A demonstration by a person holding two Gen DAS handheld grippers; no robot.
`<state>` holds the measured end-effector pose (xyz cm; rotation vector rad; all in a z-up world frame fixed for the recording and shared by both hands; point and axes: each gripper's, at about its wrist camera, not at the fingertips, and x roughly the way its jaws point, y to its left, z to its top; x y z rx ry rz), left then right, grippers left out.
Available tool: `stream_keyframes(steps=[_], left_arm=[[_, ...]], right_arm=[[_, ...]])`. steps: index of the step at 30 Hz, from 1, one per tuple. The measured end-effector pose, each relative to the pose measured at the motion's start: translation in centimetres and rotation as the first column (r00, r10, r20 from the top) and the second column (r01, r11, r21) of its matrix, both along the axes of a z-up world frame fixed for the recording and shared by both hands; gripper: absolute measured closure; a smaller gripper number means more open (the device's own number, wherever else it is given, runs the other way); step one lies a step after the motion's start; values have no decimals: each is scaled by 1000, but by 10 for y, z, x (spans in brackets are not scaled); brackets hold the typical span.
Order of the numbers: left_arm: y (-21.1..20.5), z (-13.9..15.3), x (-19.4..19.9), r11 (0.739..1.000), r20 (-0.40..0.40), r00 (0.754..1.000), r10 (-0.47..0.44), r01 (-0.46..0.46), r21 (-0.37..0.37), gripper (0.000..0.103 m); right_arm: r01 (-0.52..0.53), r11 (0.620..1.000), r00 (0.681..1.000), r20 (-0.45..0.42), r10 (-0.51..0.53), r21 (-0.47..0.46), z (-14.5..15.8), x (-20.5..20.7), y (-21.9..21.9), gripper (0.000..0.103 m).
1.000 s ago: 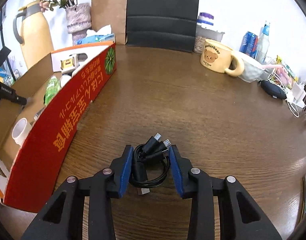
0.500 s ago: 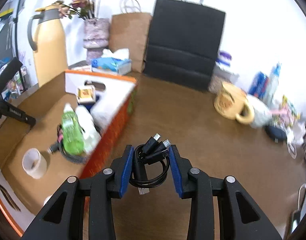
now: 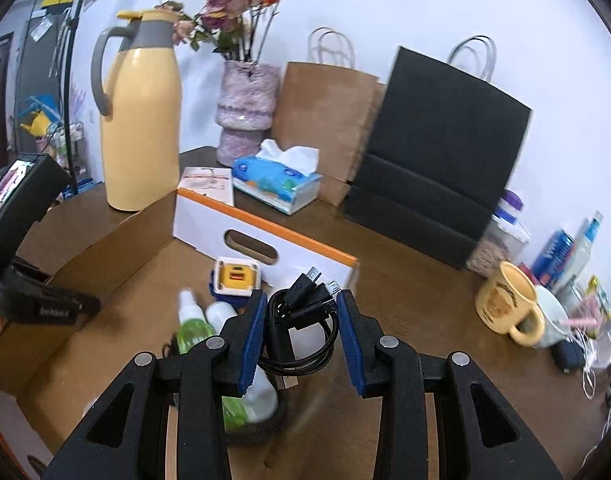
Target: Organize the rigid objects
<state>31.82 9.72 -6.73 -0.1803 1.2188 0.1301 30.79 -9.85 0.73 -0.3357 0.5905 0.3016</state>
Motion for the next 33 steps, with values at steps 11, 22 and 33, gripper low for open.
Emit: stream_keyframes(steps=[11,22,33], left_arm=[[-2,1,0,1000,7,1000,-1,1,5,92],[-2,3,-2,1000,7,1000,1,-1,4,92],[0,4,-4,1000,9,1000,0,0,6,92]], right_arm=[[-57,998,997,-55,56,-14,-12,19,26,63],[-71,997,996,-45,71,-4,-8,12,25,0],[-56,998,998,-41,55,-16,-10,10,23,0]])
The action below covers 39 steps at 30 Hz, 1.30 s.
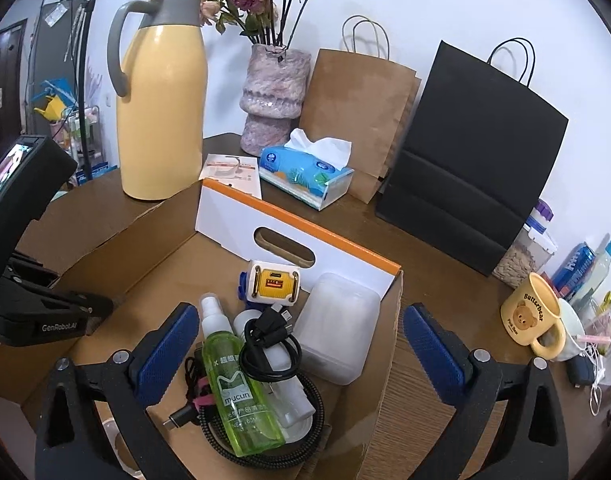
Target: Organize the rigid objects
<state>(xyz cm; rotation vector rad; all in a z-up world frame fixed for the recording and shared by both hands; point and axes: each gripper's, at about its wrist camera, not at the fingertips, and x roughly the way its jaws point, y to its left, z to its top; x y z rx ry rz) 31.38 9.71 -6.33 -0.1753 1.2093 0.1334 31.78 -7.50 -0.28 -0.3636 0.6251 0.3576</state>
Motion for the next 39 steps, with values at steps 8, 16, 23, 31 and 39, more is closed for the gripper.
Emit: stream_keyframes(steps=[8,16,23,31,39], left_arm=[[-2,14,-4,999,48,999,3,-5,39,92],[-35,93,-64,986,374,922,-103,47,157,0],[-55,143,-174,980,577,798,-177,89,177,0],[-69,133,-289,975,679,702,-215,113,192,0],[-60,106,-348,981,694,695,-190,107,161,0]], right_arm=[[44,995,999,28,-47,90,16,-18,-21,0],[129,963,983,96,-156,237,50,-88,-73,0],[130,946,965,181,-190,299,78,-184,-101,0],[139,929,949,223,-225,344,85,-286,-112,0],[194,913,938,206,-280,358,68,-361,-121,0]])
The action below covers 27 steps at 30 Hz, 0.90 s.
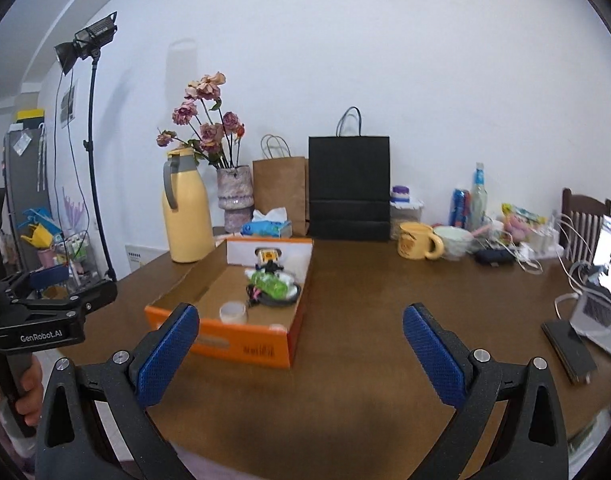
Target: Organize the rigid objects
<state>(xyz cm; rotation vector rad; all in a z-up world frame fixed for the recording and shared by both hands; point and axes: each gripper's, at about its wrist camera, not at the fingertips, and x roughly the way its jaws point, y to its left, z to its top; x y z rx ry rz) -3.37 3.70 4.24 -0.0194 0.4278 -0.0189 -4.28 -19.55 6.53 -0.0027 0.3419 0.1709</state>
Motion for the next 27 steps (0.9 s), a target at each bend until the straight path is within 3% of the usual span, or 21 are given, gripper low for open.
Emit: stream_keyframes(steps=[6,27], left_arm=[[-9,-9,-14,1000,10,1000,-6,6,14,0],[-10,-13,-21,1000,12,1000,-8,8,17,0]], right_arm=[[8,1000,1000,-27,-8,-14,-14,-23,-2,0],[26,1000,999,-39,-26,1,-20,-21,-7,0]])
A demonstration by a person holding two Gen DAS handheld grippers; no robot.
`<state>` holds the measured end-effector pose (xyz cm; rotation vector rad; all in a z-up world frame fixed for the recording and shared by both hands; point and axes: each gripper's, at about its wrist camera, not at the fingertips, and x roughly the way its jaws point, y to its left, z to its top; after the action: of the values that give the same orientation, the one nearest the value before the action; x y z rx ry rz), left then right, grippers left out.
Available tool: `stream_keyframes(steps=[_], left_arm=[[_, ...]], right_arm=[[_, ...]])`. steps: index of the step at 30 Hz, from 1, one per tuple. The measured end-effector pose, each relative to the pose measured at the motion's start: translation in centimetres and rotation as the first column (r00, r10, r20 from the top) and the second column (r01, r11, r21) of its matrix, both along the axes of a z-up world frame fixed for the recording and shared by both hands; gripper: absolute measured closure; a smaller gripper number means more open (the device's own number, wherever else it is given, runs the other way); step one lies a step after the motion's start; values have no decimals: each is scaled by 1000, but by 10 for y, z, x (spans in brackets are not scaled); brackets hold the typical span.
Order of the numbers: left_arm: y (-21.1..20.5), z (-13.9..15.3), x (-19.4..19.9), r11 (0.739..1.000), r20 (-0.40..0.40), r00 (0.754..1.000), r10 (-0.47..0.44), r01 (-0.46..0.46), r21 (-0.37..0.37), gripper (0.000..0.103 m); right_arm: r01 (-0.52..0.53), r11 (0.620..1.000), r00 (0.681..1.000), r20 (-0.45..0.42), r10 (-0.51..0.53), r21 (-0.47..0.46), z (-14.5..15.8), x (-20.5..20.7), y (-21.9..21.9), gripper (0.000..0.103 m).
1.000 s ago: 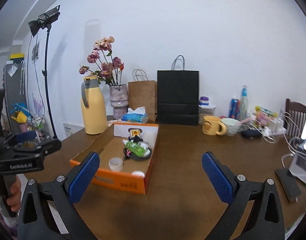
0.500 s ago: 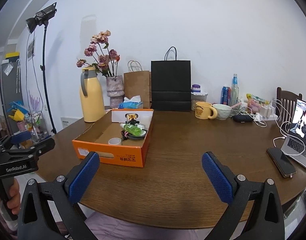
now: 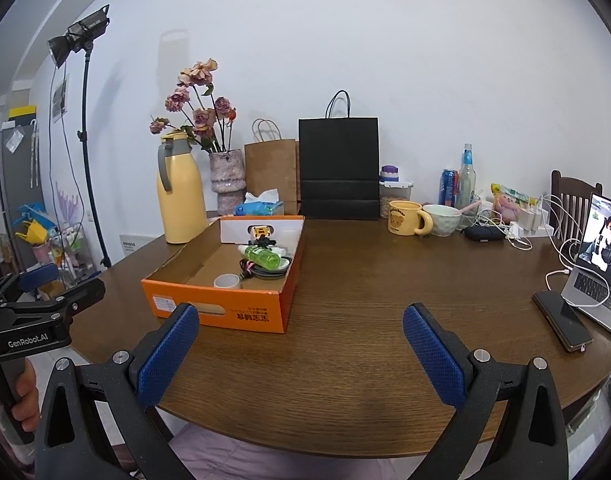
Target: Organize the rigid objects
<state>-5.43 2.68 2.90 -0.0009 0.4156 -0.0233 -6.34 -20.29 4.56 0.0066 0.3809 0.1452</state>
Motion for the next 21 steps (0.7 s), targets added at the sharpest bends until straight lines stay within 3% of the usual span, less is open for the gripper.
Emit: stream_keyframes(steps=[21], left_arm=[[-1,1,0,1000,3,1000,-5,4,4,0]], right_arm=[[0,1000,1000,-1,0,0,0,1,0,0]])
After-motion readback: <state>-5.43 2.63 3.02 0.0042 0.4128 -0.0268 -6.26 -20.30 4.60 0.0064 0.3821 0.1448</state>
